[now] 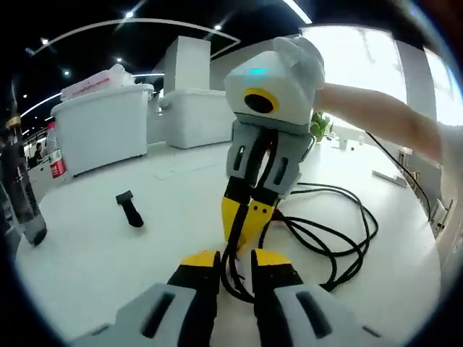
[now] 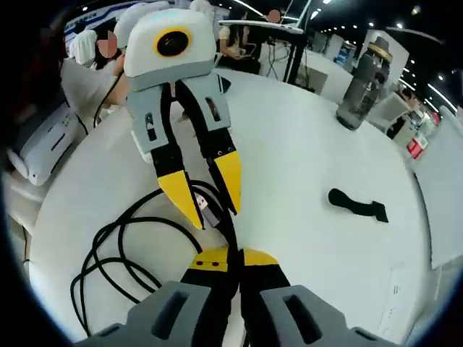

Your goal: Coil the Type-C to USB data cable on the desktop and secure it with Velcro straps.

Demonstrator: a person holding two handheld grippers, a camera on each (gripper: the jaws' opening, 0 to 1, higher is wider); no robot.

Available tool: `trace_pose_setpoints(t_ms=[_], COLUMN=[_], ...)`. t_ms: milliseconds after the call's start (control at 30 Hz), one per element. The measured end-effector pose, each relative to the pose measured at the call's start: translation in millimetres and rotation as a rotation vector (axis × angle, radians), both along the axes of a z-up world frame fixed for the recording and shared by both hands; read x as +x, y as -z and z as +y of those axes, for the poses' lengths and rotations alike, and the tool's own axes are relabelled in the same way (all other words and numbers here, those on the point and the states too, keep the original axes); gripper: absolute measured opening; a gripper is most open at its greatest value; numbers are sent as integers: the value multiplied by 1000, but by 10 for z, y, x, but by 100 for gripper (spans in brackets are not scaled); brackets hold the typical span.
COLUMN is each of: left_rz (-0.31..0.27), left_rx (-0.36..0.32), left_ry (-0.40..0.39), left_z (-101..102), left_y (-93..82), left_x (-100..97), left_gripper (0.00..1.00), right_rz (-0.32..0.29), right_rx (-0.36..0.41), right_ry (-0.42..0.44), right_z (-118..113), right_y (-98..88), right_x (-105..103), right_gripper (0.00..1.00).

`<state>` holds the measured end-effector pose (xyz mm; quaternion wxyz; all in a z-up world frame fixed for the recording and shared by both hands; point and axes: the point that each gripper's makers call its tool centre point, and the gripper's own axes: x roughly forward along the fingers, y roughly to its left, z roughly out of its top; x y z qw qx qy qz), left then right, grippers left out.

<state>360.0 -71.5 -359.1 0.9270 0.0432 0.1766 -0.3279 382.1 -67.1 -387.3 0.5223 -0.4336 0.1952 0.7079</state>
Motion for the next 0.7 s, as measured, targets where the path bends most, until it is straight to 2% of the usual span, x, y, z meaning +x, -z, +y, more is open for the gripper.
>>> trace_pose_setpoints(t_ms=[67,100,133,200,267,400,467,533,567,700], left_rz=[10,5,2,2,10,16,19,26,29,9], left_rx=[-58,-61,-58,13,7,12,36,45,43,105], left_ry=[-1,-6,-8,2,2,0,4,18,14,-9], left_z=[-12,3,1,23,-9,-35,-49,-81,-89,-54], left_y=[-69,-86,-84,-1,19,23,56,77,74,67], left_x=[-6,2,5,-3,-4,-13,-22,-46,-50,-32], left_gripper=[22,23,24,28,30,29,28,21,21,15], right_rz=[-11,-24,-46,-83,-117,-183,-207,-238,-244,-241], right_rx=[-1,19,42,66,68,48,46,40,32,40], right_ry=[17,13,0,-15,-28,-56,-65,-74,-78,-50], right_z=[-17,-10,9,26,17,7,18,27,20,20], right_y=[-30,-80,-135,-223,-290,-305,-312,-315,-309,-312], right_x=[-23,-50,-64,-85,-111,-134,-141,-138,-141,-128], right_gripper=[2,2,2,2,2,2,2,2,2,2])
